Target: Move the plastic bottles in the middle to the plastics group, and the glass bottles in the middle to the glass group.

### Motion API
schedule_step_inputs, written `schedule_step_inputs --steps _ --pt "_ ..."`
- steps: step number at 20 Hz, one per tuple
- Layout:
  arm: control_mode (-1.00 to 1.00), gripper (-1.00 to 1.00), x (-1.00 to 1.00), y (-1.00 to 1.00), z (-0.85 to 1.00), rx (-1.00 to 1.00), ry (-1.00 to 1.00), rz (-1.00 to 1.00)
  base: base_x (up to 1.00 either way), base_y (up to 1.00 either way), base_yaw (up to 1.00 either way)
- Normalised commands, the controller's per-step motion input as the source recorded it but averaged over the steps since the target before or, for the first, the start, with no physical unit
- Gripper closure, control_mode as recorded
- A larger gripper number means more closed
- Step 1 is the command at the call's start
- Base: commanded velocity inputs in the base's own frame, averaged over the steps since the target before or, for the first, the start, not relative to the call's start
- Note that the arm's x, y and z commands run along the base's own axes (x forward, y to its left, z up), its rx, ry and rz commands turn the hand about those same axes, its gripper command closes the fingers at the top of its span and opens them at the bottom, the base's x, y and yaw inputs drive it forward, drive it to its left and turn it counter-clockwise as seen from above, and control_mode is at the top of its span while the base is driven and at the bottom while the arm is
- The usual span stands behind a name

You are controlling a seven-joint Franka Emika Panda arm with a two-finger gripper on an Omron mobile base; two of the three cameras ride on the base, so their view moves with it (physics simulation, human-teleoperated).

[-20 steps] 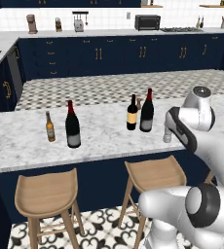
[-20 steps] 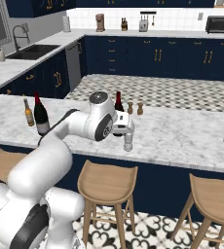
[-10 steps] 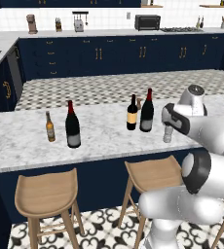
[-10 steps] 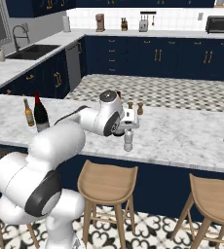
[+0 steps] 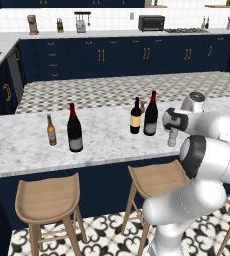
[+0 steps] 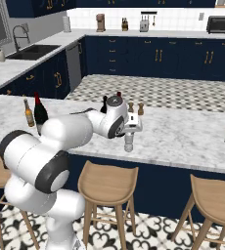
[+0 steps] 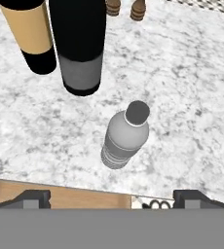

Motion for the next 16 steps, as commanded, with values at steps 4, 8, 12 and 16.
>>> schedule_step_inputs --steps 4,8,12,16 --pt "-1.00 -1.00 0.24 -0.23 -0.15 0.00 0.00 0.00 0.00 0.00 0.00" --pt "-1.00 -1.00 0.26 -0.07 -0.04 0.00 0.01 0.00 0.00 0.00 0.00" --pt "-1.00 -1.00 0.24 0.00 -0.11 0.00 0.02 0.00 0.00 0.00 0.00" --pt "-1.00 -1.00 0.21 0.00 -0.13 0.00 0.00 0.00 0.00 0.00 0.00"
